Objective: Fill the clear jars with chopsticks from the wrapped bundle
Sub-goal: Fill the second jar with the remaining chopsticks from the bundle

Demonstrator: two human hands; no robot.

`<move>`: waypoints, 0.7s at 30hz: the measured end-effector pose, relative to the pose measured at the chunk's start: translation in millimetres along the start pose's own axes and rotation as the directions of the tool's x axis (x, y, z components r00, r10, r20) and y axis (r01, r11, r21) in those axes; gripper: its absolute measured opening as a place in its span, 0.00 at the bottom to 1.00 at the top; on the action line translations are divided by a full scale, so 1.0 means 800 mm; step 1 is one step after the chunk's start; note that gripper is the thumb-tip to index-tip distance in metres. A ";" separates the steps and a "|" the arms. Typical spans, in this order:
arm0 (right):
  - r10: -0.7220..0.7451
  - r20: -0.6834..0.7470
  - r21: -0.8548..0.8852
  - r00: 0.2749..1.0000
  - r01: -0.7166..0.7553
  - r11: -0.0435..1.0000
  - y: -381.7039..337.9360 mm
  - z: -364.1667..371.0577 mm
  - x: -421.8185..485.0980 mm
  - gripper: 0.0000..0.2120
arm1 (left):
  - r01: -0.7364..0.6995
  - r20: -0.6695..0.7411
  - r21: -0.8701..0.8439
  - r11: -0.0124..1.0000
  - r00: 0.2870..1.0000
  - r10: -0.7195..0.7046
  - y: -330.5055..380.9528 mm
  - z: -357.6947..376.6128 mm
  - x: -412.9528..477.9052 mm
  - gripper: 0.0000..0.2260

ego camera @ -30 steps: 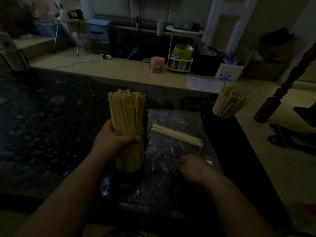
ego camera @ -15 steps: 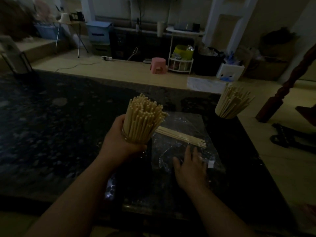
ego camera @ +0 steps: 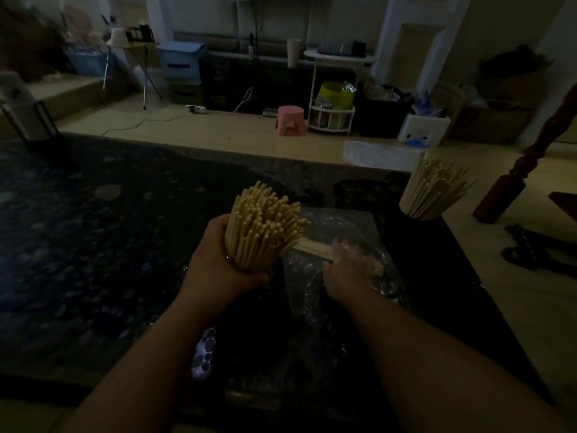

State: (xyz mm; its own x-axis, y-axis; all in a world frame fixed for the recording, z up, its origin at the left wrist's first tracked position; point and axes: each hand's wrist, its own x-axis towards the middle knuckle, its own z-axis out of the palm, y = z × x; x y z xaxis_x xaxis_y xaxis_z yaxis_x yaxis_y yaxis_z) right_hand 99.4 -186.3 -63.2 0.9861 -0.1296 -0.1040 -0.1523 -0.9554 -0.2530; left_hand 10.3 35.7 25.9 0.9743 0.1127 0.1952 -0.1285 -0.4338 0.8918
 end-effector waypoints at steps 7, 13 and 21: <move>0.021 0.034 -0.169 0.999 -0.015 0.986 -0.007 -0.016 0.010 0.20 | 0.033 -0.007 0.006 0.999 0.999 -0.033 -0.009 -0.004 0.007 0.41; 0.006 0.074 -0.186 0.997 0.008 0.983 -0.019 -0.016 0.015 0.21 | 0.044 0.000 -0.005 0.999 0.999 -0.044 -0.008 -0.003 0.006 0.40; -0.009 0.036 -0.203 0.999 0.016 0.979 -0.017 -0.023 0.010 0.15 | 0.051 0.017 -0.004 0.999 0.999 -0.051 0.000 0.000 0.001 0.40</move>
State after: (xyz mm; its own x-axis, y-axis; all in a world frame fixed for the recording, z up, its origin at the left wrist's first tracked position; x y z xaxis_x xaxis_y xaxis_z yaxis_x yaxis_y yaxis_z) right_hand 110.5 -179.2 -42.9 0.9844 -0.1113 -0.1363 -0.1196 -0.9914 -0.0540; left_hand 11.3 35.5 26.0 0.9825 0.1196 0.1429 -0.0797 -0.4236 0.9023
